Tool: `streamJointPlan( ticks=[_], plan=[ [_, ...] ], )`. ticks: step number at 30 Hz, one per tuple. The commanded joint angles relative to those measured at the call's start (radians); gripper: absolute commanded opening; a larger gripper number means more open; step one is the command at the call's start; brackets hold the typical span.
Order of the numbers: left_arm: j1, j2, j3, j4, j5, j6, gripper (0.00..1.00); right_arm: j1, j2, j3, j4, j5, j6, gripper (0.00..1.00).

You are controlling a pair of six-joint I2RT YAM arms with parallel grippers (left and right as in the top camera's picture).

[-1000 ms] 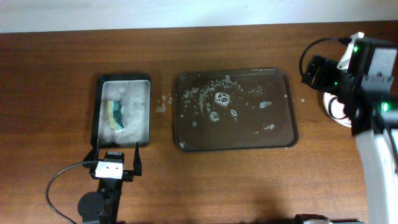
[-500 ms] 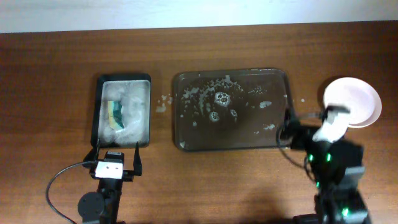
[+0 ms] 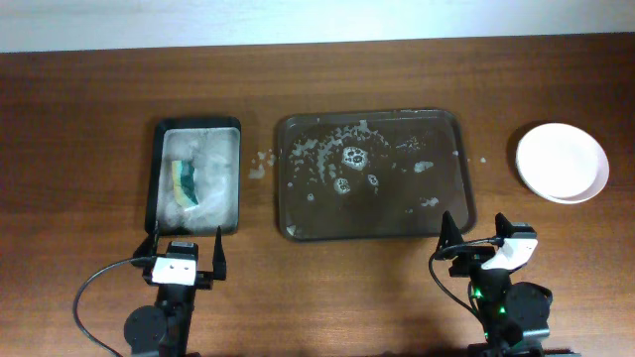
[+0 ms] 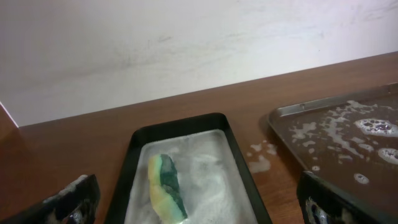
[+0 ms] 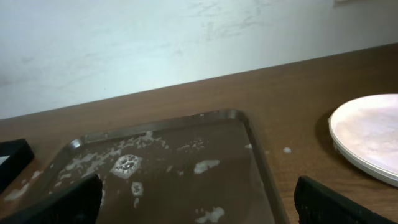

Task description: Clean dirty plates on tray and stack at the side

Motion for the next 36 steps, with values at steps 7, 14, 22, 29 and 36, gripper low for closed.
streamJointPlan(
  ticks=[7, 14, 22, 29, 36],
  plan=[
    [0.004, -0.007, -0.005, -0.002, 0.010, 0.013, 0.99, 0.006, -0.071, -0.062, 0.048, -0.004, -0.011, 0.98],
    [0.004, -0.007, -0.005, -0.002, 0.010, 0.012, 0.99, 0.006, -0.071, -0.079, 0.056, 0.002, -0.034, 0.98],
    [0.004, -0.007, -0.005, -0.002, 0.010, 0.012, 0.99, 0.006, -0.071, -0.079, 0.055, 0.002, -0.033, 0.98],
    [0.004, -0.007, -0.005, -0.002, 0.010, 0.013, 0.99, 0.006, -0.071, -0.079, 0.055, 0.002, -0.033, 0.98],
    [0.004, -0.007, -0.005, -0.002, 0.010, 0.012, 0.99, 0.006, -0.071, -0.079, 0.055, 0.002, -0.033, 0.98]
  ],
)
